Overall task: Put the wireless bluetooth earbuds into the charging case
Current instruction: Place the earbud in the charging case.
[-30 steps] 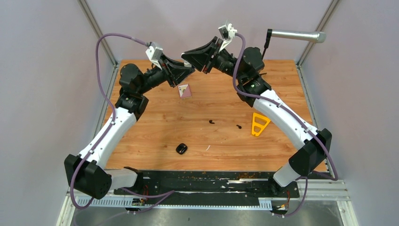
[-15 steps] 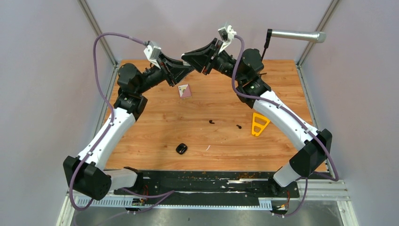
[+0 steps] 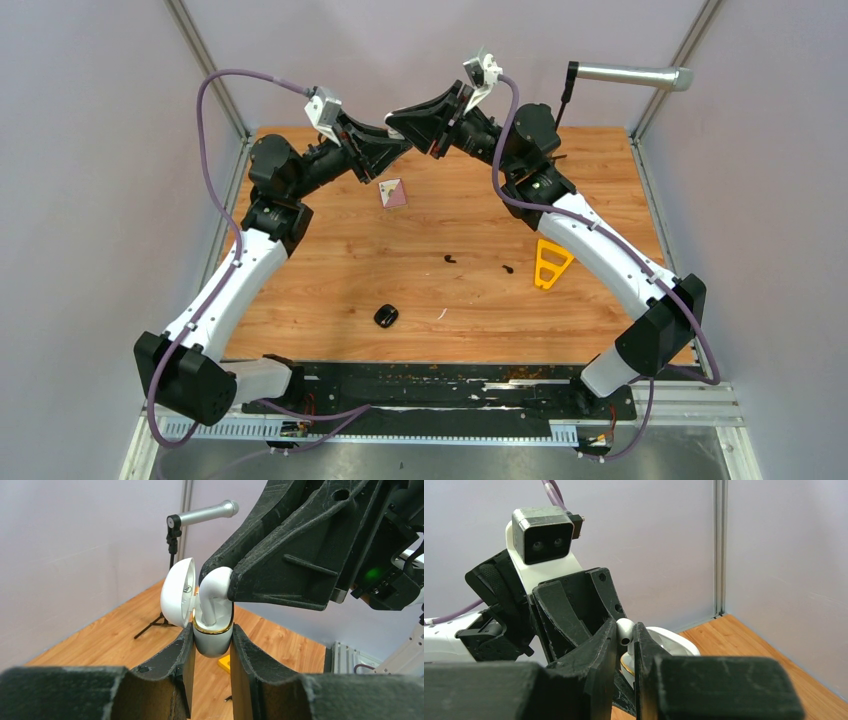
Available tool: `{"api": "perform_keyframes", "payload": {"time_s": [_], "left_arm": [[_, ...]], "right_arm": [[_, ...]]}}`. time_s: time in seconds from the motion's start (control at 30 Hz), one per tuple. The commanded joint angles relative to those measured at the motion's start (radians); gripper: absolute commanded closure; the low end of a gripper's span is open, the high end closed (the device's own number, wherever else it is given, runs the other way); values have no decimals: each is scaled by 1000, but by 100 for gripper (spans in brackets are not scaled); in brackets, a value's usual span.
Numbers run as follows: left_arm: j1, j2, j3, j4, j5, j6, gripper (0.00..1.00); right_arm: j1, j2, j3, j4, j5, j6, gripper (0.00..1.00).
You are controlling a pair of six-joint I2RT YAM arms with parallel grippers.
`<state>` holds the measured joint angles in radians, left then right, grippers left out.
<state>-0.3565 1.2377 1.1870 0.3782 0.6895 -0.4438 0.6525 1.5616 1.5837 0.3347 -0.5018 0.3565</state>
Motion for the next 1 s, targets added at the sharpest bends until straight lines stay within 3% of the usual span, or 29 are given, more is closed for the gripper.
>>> {"api": "perform_keyframes", "payload": {"time_s": [0.0,0.97], "left_arm": [[5,-36,32,37,6,-6,100],[17,-45,20,47,3,-14,100]], "right_arm": [[3,-28,-1,20,30,-12,100],[8,-17,-15,1,46,-30,100]]}}
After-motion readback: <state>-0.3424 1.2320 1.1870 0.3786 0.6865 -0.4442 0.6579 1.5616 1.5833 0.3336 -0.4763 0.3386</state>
